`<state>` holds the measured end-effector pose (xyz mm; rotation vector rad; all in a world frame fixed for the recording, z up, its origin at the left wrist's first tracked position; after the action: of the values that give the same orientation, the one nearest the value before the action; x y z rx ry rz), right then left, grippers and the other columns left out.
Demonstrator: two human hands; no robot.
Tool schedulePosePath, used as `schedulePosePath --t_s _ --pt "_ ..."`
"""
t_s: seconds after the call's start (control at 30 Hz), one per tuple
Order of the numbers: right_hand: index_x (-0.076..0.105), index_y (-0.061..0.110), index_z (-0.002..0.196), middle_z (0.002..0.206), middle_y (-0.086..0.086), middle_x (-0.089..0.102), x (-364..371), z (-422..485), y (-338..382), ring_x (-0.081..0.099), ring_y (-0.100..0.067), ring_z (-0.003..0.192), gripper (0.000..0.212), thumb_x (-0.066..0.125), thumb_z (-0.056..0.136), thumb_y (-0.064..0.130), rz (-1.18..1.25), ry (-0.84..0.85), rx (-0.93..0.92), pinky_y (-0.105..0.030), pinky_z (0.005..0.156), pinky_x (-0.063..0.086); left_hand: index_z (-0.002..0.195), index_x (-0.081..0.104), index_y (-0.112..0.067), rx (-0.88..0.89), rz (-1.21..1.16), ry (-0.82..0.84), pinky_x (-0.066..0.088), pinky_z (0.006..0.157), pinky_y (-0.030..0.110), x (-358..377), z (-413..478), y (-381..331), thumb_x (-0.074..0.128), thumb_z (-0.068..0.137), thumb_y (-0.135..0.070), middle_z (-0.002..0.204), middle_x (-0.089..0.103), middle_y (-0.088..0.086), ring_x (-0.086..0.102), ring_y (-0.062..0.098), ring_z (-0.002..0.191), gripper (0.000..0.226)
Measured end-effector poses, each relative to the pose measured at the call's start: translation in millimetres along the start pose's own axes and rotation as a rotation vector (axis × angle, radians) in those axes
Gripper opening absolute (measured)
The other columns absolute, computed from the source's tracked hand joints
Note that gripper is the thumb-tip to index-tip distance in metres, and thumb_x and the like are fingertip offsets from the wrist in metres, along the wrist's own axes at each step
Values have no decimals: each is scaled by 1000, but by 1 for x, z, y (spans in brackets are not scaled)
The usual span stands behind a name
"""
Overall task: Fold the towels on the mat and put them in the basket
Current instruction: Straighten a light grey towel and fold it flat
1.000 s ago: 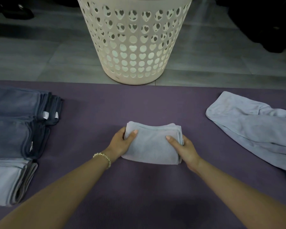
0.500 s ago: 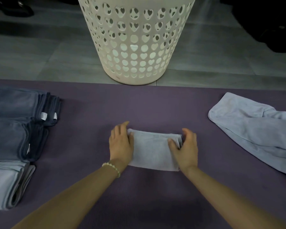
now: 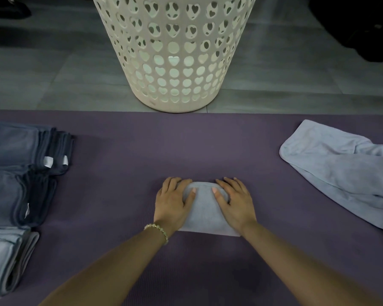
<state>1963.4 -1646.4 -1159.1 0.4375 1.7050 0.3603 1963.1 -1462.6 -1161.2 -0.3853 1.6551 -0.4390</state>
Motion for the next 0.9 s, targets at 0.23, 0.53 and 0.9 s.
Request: schedulePosePath --t_s 0.23,0.53,0.9 --pt "38 25 143 151 4 23 -12 -6 -3 21 -16 139 66 43 89 61 184 -22 208 -36 116 20 138 40 -21 -298 -225 -54 30 106 37 -8 1 4 45 92 -52 138 33 1 31 23 127 56" --pt "35 3 135 136 -10 46 -6 -16 -19 51 -32 121 100 73 64 62 597 131 768 -49 96 48 136 41 -1 -461 -297 401 42 94 31 -32 0 19 39 91 -62 135 50 12 51 27 120 76" --pt "61 10 119 111 -3 69 -17 -28 18 64 -19 100 65 81 67 42 1089 413 704 -34 82 51 117 62 -14 -483 -814 560 50 93 30 -91 -8 14 58 84 -54 107 71 1 66 16 102 52"
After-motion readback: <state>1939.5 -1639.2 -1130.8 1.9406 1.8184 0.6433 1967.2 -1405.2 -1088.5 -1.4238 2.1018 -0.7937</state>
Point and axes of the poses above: each hand's wrist, its own z-axis towards the middle knuckle, its own x-axis out of the palm, y = z × x, the point moved 4 cm from there along z, towards the middle knuckle
